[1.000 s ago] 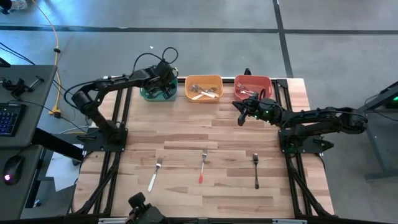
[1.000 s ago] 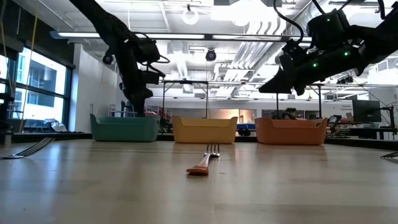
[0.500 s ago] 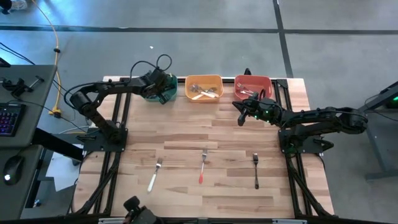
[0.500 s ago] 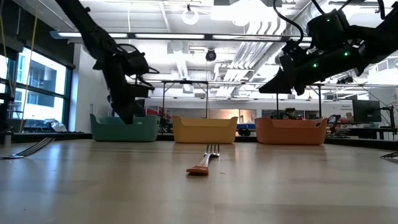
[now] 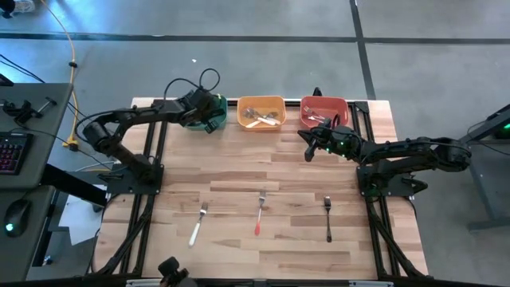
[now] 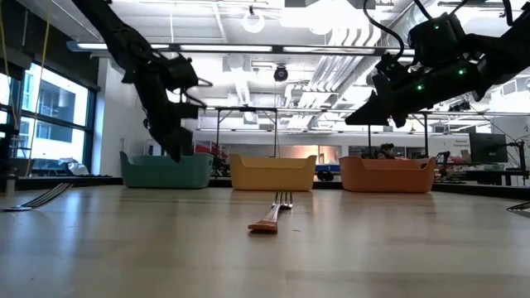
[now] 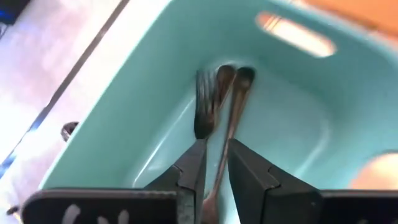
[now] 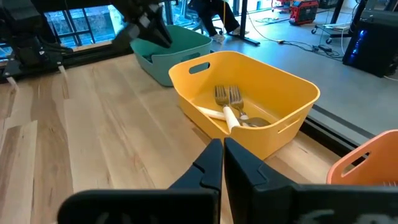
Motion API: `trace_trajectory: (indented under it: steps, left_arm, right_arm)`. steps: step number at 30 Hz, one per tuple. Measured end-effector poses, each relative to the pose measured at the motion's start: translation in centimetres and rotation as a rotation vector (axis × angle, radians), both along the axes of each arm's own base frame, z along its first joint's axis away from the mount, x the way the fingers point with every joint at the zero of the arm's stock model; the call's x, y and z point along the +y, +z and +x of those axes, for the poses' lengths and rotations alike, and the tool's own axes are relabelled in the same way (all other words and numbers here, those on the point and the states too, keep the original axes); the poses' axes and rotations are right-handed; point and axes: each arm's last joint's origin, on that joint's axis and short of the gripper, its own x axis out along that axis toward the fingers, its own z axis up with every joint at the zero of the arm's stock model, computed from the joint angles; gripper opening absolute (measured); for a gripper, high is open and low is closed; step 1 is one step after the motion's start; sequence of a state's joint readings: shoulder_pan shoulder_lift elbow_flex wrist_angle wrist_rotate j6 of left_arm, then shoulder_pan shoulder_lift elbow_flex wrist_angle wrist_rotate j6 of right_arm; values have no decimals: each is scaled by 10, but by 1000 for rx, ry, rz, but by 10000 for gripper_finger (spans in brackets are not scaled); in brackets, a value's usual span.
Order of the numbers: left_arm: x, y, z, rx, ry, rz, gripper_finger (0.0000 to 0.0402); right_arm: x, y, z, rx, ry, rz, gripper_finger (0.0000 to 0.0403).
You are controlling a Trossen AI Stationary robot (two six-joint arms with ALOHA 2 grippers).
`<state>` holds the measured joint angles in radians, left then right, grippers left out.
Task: Sort silverware by color (type)
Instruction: Put the white fork into the yellow bin
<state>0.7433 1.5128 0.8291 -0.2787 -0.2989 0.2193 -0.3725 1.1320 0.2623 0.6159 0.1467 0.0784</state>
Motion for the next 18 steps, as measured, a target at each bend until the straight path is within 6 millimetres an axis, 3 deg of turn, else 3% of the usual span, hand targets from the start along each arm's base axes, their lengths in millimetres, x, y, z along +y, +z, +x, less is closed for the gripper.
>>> trace_trajectory:
  steps: [4, 9, 18]
  left_arm:
    - [-22, 22, 4, -54, -41, 21, 35]
    - [-64, 44, 7, -160, -85, -56, 3]
    - [-145, 37, 21, -168, -58, -316, 2]
  right_arm:
    - [0, 0, 0, -2, -1, 2, 0]
    - [0, 0, 0, -1, 0, 0, 0]
    - [0, 0, 0, -1, 0, 0, 0]
